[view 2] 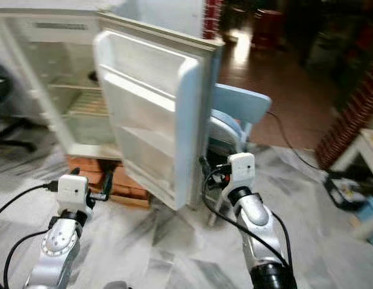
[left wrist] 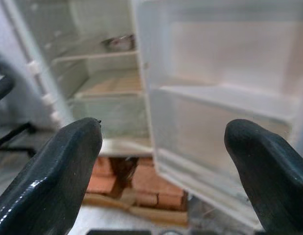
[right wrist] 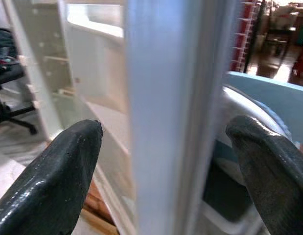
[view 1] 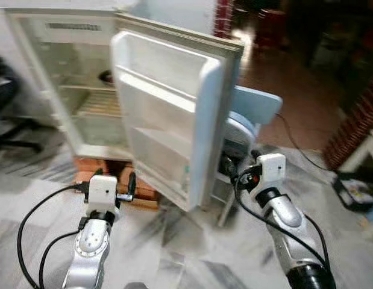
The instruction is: Restocking fridge
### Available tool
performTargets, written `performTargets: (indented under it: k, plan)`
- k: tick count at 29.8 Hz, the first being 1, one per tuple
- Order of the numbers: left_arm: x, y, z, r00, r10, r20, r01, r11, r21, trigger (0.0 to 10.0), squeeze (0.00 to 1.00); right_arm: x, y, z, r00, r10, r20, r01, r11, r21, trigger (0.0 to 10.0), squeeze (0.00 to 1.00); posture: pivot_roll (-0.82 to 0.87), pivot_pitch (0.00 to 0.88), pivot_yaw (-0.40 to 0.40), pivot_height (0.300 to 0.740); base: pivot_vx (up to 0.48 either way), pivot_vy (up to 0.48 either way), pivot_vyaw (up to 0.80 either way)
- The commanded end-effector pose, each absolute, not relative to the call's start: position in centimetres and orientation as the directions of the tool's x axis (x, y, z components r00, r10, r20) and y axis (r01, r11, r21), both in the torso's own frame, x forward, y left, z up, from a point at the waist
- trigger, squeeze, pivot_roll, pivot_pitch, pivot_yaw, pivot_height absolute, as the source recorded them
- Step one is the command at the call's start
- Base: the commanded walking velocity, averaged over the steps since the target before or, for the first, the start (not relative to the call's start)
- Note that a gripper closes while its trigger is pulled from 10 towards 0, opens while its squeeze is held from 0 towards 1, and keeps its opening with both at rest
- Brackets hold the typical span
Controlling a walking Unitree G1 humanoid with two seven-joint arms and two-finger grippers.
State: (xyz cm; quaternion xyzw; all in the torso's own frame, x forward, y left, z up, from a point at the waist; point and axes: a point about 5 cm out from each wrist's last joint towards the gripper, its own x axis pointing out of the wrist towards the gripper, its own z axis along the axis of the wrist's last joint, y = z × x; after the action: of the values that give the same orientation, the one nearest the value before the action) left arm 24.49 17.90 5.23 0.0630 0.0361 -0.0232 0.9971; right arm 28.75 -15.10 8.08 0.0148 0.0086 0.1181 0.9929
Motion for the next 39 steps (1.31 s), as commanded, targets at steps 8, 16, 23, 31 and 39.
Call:
performTargets:
  k: [8, 16, 23, 31, 39]
  plan:
    - [24.6, 17.5, 5.8, 0.996, -0.071, -0.048, 0.076, 0.991, 0.111, 10.0, 0.0, 27.9, -16.7, 7.8, 0.996, 0.091, -0.006, -0.091, 0.996, -0.003, 10.0, 0.0, 0.03, 0.0, -0.017, 0.74, 0.311, 0.0, 0.0]
    - [24.4, 17.3, 5.5, 0.994, -0.091, -0.06, 0.097, 0.99, 0.105, 10.0, 0.0, 27.6, -16.5, 7.6, 0.996, 0.083, -0.018, -0.083, 0.996, 0.011, 10.0, 0.0, 0.03, 0.0, -0.015, 0.74, 0.336, 0.0, 0.0]
    - [24.2, 17.0, 5.3, 0.991, -0.112, -0.078, 0.12, 0.986, 0.115, 10.0, 0.0, 27.6, -16.4, 7.5, 0.996, 0.083, -0.019, -0.083, 0.997, 0.001, 10.0, 0.0, 0.03, 0.0, -0.017, 0.74, 0.26, 0.0, 0.0]
    - [23.5, 17.1, 5.1, 0.993, -0.079, -0.086, 0.089, 0.989, 0.12, 10.0, 0.0, 27.7, -16.6, 7.3, 0.996, 0.088, -0.027, -0.088, 0.996, -0.014, 10.0, 0.0, 0.05, 0.0, -0.034, 0.74, 0.0, 0.0, 0.0]
    - [21.0, 17.5, 4.0, 0.985, -0.075, -0.158, 0.091, 0.991, 0.095, 10.0, 0.0, 30.8, -15.9, 9.0, 0.997, 0.071, 0.009, -0.071, 0.997, -0.01, 10.0, 0.0, 0.07, 0.0, -0.039, 0.74, 0.0, 0.0, 0.6]
